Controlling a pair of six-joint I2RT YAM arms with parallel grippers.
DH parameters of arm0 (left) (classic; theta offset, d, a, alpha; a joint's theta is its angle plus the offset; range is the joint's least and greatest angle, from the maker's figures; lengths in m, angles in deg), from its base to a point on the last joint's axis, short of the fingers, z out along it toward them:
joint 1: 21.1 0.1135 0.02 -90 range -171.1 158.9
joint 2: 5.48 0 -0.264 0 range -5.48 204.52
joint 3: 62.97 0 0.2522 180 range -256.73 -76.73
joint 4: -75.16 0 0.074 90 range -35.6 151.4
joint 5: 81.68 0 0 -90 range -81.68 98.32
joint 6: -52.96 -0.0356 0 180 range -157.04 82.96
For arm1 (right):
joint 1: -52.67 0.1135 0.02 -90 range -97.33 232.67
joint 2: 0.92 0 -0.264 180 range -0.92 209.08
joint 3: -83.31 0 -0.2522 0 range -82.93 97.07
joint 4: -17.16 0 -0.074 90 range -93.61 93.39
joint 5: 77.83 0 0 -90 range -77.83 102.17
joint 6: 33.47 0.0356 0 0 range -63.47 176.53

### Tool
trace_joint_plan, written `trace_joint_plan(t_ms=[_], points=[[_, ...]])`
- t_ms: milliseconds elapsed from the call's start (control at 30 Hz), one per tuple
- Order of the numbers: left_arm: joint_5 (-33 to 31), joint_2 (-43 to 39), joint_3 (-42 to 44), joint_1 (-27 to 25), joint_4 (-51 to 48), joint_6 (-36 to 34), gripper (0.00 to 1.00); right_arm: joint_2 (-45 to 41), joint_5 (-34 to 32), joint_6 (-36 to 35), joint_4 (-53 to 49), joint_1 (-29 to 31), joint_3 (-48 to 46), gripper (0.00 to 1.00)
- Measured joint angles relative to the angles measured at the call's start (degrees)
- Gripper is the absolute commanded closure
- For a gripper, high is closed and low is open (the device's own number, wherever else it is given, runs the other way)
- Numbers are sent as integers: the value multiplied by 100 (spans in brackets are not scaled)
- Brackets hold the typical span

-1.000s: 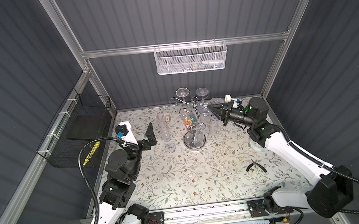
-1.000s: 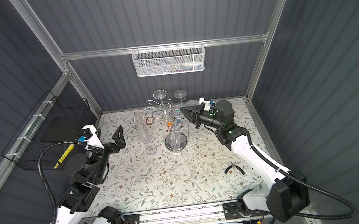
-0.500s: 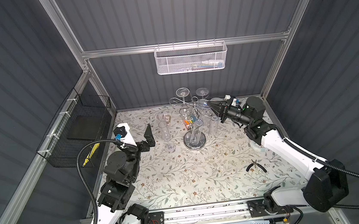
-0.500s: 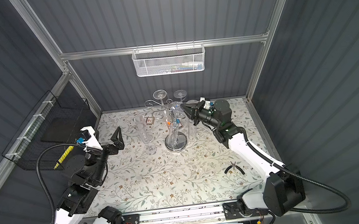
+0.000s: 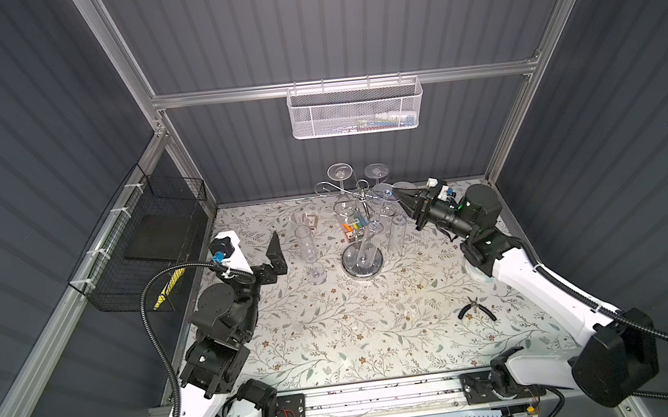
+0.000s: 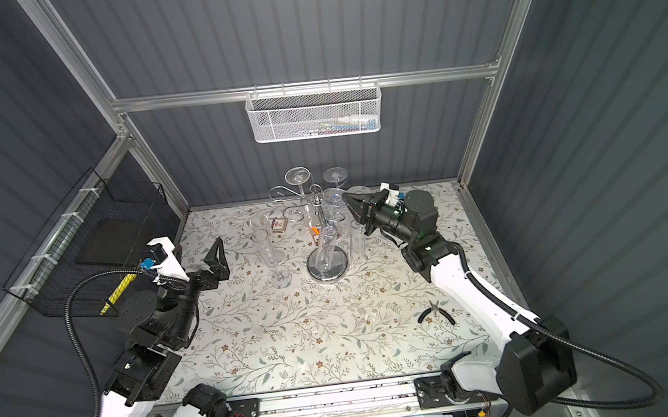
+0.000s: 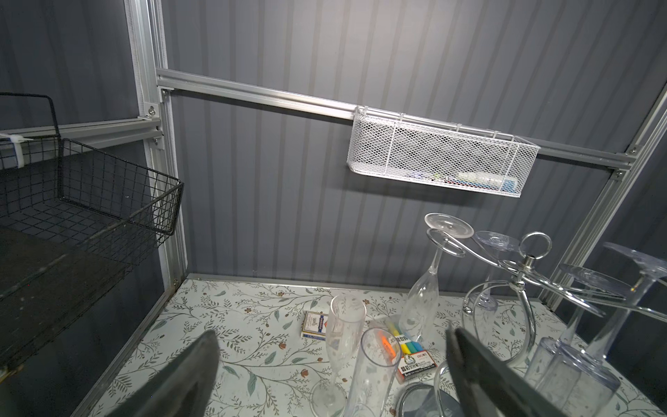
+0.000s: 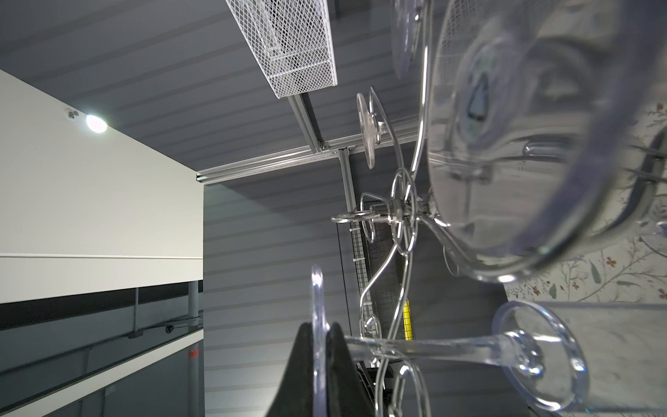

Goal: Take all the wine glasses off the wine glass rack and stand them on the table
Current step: 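Close the right gripper on the hanging flute's stem near its foot, then pull the flute up and out of the rack with the right gripper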

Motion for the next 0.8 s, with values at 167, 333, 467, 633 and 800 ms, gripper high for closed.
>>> trace_joint_plan(t_ms=[167, 333, 467, 633, 800], points=[[-2, 0, 0, 0, -7, 22, 0, -227, -94, -42, -114, -131, -227, 100], [-15, 9, 0, 0, -26, 59, 0, -492, -175, -98, -195, -258, -527, 100], [-13, 72, -2, 0, -24, 63, 0, -726, -179, -157, -315, -398, -708, 100], [-48, 356, -195, 0, -205, 203, 0, -1191, -28, -481, -632, -693, -765, 100], [-63, 892, -916, 0, -562, 511, 0, -1751, 140, -890, -938, -1049, -922, 100]])
